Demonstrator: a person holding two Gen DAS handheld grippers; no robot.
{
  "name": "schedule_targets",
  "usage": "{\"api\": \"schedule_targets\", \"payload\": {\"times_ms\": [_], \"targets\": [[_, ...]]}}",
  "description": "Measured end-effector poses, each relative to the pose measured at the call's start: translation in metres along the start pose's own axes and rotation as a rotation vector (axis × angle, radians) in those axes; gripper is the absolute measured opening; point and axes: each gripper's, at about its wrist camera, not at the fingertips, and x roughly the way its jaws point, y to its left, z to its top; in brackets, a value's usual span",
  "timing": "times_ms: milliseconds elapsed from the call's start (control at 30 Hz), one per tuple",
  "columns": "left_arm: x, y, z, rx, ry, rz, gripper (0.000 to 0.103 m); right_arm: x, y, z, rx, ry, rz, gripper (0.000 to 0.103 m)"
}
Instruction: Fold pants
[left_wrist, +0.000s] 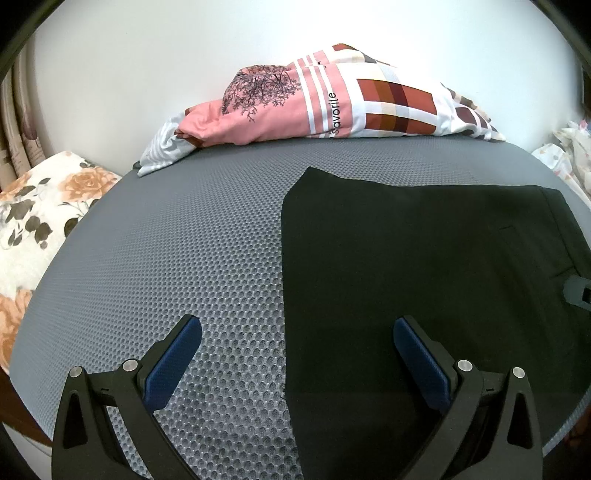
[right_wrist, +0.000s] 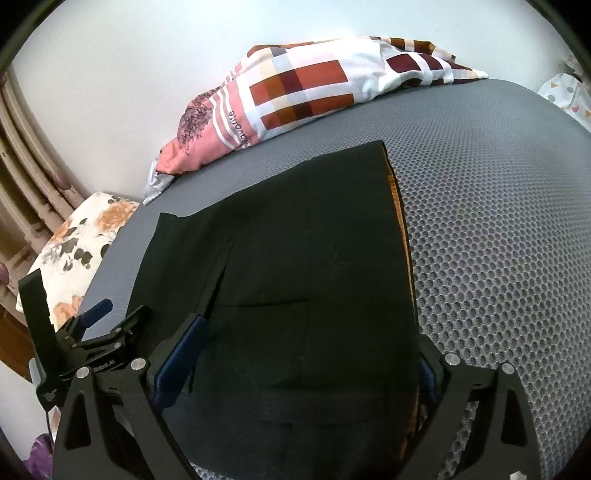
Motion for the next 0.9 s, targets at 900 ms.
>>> {"api": "schedule_targets", "payload": {"times_ms": [900], "targets": [[0.001, 0.001, 0.003, 0.016, -0.008, 0.019, 0.103, 0.002, -0.006, 0.009, 0.014, 0.016, 0.031, 0.097]]}}
